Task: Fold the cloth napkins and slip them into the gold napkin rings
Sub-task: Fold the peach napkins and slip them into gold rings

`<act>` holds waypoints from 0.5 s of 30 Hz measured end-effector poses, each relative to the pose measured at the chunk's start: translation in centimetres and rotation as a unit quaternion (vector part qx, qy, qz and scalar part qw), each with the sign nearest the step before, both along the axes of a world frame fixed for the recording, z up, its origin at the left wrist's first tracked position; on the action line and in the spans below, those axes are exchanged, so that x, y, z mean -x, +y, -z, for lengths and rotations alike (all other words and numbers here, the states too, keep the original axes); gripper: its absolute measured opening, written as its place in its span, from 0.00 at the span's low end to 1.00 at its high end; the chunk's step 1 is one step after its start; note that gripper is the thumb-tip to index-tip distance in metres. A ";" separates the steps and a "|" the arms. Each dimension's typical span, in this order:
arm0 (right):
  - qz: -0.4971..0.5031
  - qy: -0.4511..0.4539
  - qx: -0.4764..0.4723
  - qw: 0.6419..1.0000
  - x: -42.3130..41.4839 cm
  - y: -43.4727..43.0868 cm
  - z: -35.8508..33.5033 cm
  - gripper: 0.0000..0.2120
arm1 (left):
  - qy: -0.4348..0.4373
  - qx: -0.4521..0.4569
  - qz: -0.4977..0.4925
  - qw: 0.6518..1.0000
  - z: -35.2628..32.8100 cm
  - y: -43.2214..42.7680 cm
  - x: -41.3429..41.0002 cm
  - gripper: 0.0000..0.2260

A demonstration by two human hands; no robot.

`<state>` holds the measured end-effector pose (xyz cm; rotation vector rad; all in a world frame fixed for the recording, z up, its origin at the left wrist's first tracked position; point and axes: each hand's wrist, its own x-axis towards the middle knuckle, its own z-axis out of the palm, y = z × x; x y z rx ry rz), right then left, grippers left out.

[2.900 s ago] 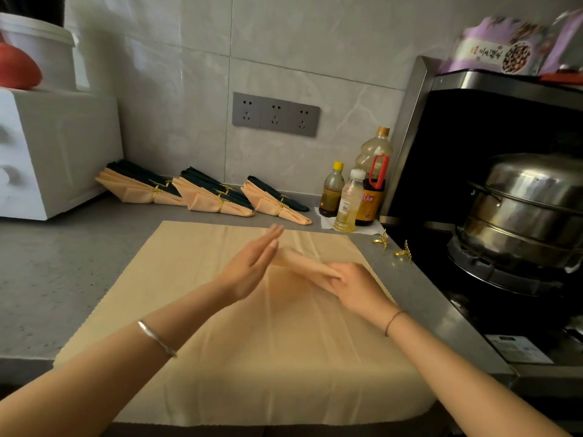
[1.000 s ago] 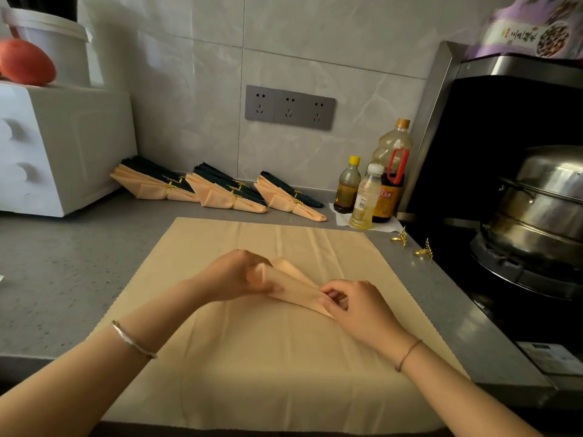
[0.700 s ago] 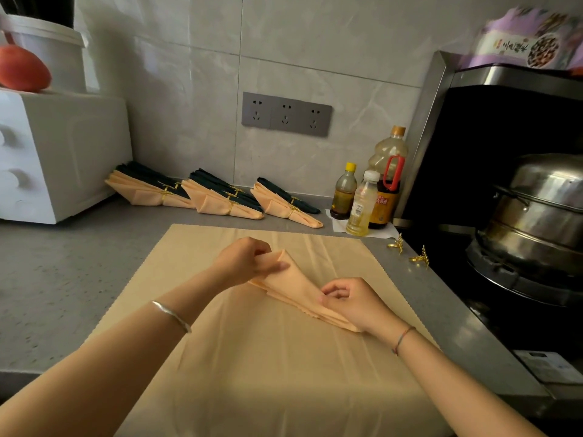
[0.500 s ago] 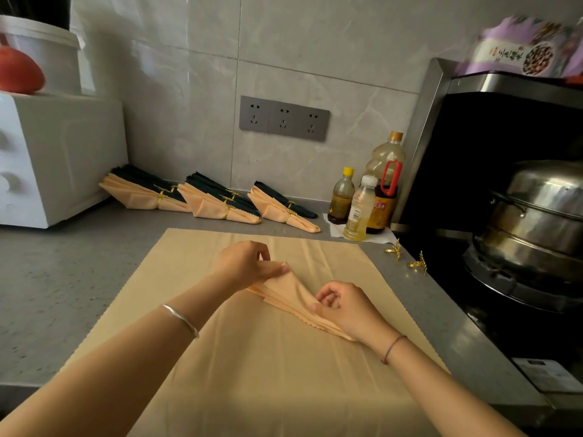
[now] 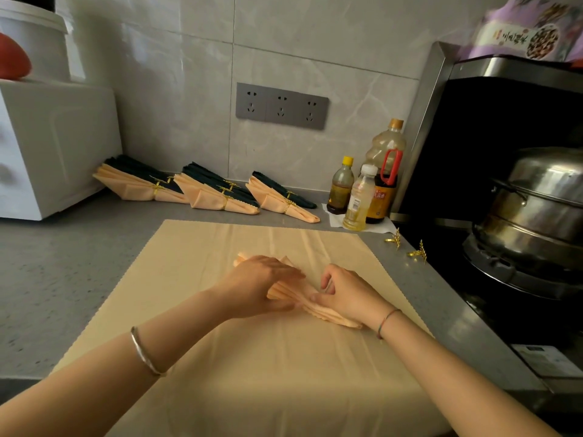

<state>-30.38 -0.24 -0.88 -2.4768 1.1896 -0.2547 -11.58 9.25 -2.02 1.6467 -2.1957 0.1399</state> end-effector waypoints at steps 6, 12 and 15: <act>-0.007 -0.124 -0.173 0.977 0.4 -0.2 -0.5 0.13 | 0.006 0.035 -0.008 0.999 0.8 -0.2 0.7 0.30; 0.048 -0.210 -0.312 0.925 2.7 -2.2 -0.8 0.11 | 0.006 0.049 -0.034 0.998 0.0 -2.2 2.6 0.22; 0.055 -0.218 -0.325 0.919 3.8 -3.3 -0.8 0.10 | -0.023 0.021 -0.037 0.999 -1.1 -3.4 3.4 0.18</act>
